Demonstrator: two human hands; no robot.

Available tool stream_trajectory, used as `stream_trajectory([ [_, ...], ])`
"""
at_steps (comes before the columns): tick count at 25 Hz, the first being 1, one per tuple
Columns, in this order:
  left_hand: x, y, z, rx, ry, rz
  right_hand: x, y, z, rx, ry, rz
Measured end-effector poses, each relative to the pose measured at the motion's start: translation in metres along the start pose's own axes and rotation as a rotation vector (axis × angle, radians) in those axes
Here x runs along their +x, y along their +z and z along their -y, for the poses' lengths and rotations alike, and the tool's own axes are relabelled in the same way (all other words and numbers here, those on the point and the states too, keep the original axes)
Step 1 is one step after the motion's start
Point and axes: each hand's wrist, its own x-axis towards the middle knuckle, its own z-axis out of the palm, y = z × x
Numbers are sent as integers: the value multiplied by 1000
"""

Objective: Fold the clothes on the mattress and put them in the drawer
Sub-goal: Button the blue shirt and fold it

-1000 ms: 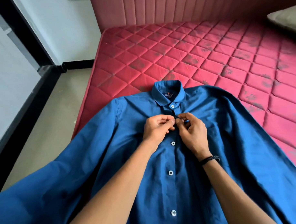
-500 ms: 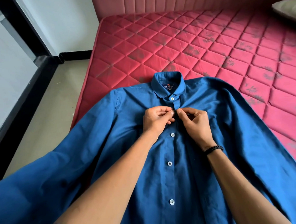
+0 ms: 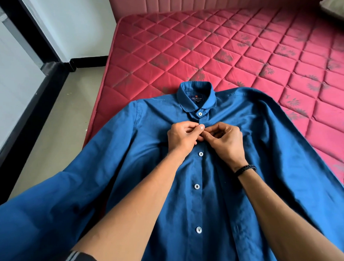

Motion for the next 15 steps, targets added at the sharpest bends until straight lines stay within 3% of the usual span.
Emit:
stream_trajectory([
  [5,2,6,4,20,-9,-73,1,2,0,-32,3,23],
  [9,5,3,9,12,16,-51,9,-3,-1,155,138,96],
  [13,8,0,12,66,78,14,18,-8,3,164,256,201],
  [15,6,4,13,161,157,-27,24,-11,7,174,309,252],
])
